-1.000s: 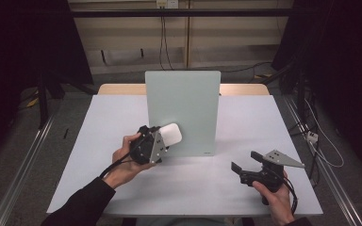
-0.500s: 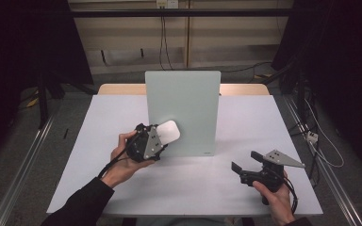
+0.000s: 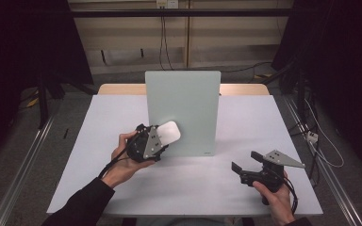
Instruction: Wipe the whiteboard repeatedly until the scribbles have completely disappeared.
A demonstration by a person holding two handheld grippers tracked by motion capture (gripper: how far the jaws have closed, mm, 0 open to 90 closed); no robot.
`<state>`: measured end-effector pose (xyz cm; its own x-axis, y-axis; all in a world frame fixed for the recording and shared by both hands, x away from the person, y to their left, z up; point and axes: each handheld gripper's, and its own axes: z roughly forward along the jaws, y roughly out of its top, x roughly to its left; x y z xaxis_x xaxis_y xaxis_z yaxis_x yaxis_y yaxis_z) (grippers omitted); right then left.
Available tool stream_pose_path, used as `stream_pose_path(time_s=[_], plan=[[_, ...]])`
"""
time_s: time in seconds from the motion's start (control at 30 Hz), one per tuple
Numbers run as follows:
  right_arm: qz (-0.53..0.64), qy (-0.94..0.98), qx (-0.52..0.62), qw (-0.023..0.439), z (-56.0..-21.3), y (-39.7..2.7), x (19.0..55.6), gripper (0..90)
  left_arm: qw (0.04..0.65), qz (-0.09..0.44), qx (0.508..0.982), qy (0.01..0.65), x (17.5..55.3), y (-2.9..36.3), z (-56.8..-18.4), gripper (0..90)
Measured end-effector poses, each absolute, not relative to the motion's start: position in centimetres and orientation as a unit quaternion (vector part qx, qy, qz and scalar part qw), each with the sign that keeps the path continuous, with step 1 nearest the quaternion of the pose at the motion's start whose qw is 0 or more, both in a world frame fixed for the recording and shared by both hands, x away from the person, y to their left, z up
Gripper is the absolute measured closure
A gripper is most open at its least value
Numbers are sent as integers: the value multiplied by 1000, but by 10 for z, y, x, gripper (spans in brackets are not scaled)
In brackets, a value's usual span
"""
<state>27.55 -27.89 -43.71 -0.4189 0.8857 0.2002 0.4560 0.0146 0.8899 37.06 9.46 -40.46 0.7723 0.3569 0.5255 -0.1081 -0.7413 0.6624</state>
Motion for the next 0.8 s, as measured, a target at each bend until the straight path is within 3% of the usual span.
stream_pose_path(time_s=[0.27, 0.63, 0.8], plan=[[499, 680, 493, 215, -437, -278, 276, 80, 318, 296, 899, 50, 358, 85, -434, 312], [499, 680, 493, 215, -437, -278, 276, 80, 370, 329, 863, 101, 374, 103, -397, 311], [498, 680, 494, 215, -437, -279, 276, 80, 353, 329, 871, 88, 370, 102, -404, 311]])
